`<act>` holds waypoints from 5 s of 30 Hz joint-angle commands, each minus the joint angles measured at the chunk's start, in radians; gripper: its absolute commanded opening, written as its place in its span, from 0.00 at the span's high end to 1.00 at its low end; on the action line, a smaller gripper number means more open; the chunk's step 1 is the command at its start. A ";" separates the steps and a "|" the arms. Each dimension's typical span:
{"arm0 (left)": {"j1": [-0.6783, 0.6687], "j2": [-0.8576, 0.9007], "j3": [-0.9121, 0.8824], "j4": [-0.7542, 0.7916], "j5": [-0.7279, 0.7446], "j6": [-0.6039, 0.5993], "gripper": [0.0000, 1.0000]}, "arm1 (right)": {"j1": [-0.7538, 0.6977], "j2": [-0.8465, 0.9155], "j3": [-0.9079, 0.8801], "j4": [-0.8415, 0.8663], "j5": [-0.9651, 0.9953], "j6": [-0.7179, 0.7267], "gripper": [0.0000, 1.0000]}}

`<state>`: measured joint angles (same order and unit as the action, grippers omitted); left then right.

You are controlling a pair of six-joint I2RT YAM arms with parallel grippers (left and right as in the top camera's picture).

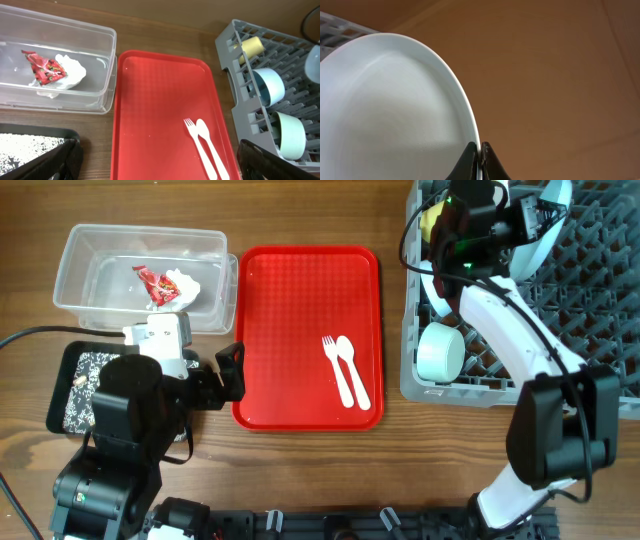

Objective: Sort waste into correct bins and load items into the dishwasher rack
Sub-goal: 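Lift the plate and carry it right into the rack, then stand the plate upright in the rack's far row and release, then move the right gripper back to the white fork and spoon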

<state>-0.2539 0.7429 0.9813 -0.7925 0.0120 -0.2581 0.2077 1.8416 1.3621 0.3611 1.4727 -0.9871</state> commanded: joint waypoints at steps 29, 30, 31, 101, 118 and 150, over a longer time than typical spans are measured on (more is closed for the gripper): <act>0.005 -0.003 -0.002 0.023 -0.010 -0.011 0.00 | 0.001 0.175 0.005 0.222 -0.349 -0.031 0.95; 0.005 -0.003 -0.002 0.023 -0.010 -0.011 0.00 | 0.000 0.190 0.005 0.223 -0.342 -0.031 0.96; 0.005 -0.003 -0.002 0.022 -0.010 -0.011 0.00 | 0.000 0.201 0.005 0.223 -0.338 -0.031 0.96; 0.005 0.029 -0.002 0.041 -0.010 -0.011 0.00 | 0.382 -0.654 0.001 -1.208 -1.227 1.081 0.00; 0.005 0.029 -0.002 0.025 -0.010 -0.011 0.00 | 0.391 -0.260 -0.065 -1.326 -1.565 1.197 0.24; 0.005 0.029 -0.002 0.025 -0.010 -0.008 0.00 | 0.387 0.102 -0.138 -1.056 -1.450 1.170 0.59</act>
<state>-0.2535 0.7780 0.9806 -0.7673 0.0120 -0.2611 0.5949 1.9186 1.2503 -0.7181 -0.0105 0.1852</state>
